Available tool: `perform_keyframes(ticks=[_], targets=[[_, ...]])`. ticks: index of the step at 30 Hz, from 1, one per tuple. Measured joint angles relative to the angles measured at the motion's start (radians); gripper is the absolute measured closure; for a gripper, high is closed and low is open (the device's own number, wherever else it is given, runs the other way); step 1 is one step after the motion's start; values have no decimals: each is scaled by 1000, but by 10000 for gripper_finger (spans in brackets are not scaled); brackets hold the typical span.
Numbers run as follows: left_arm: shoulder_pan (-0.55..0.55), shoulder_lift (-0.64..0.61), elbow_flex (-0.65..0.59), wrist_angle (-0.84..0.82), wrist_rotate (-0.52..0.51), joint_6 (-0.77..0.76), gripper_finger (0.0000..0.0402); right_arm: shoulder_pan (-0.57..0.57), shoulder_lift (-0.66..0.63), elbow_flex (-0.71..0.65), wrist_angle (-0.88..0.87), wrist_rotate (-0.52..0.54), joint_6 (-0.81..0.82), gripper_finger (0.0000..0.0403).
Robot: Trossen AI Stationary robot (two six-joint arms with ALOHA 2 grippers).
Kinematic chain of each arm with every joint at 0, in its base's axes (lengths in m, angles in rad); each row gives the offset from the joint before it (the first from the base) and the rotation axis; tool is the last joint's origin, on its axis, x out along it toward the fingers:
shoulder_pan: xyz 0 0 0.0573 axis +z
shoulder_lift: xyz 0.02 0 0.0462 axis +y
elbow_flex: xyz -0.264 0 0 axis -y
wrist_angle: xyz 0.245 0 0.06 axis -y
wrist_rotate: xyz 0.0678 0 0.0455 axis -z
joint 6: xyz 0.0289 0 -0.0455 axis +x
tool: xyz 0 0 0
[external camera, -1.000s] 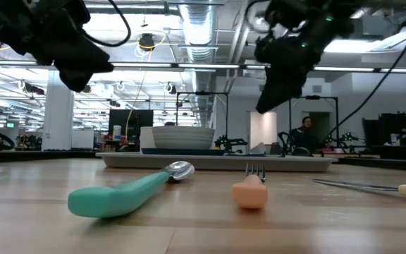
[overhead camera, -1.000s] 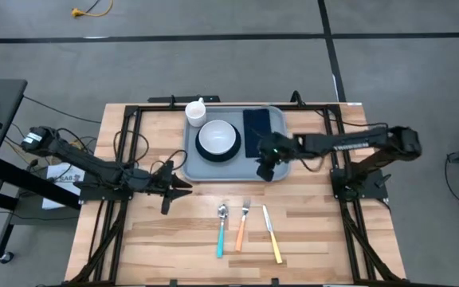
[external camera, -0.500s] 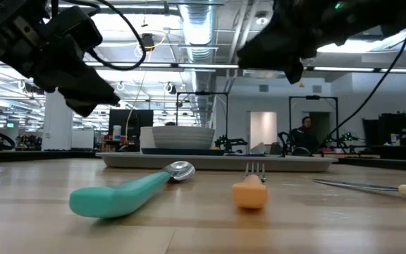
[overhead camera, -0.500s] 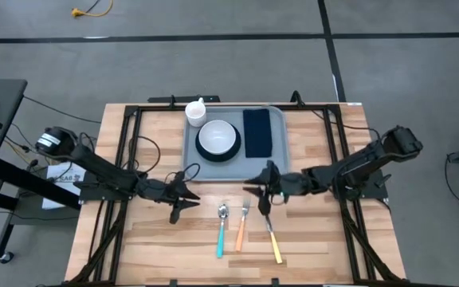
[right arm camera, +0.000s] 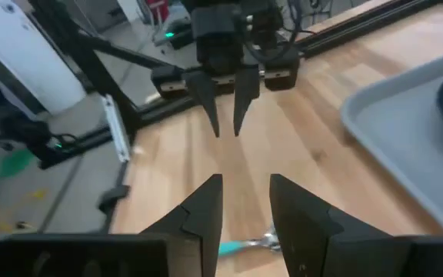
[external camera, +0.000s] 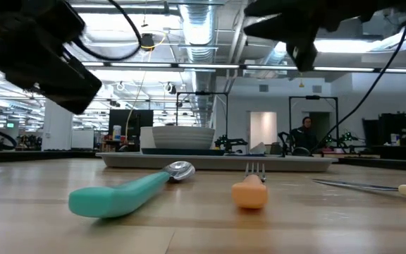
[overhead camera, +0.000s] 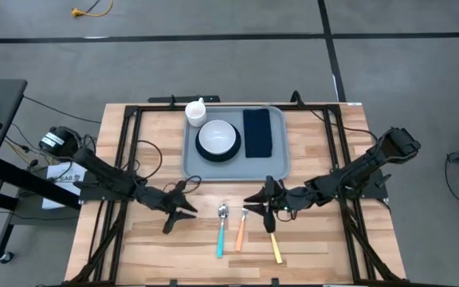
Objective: Set up tray
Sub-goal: Put the orange fork on the blue napkin to the right of the green plate
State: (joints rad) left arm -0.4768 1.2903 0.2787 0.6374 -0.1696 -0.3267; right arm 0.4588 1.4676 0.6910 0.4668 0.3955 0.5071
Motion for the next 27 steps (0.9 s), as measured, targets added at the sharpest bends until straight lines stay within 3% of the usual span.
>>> perform_keyframes(ticks=[7, 14, 20, 27], targets=[[-140, 0, 0, 82, -34, 124, 315, 50, -1, 59, -108, -4, 139, 301], [-289, 0, 0, 136, -258, 168, 315, 84, -1, 211, -345, -6, 205, 301], [-419, 6, 0, 196, -478, 149, 315, 69, 5, 346, -706, -65, 401, 301], [-487, 6, 0, 236, -473, 221, 315, 29, 10, 388, -968, -194, 612, 301]])
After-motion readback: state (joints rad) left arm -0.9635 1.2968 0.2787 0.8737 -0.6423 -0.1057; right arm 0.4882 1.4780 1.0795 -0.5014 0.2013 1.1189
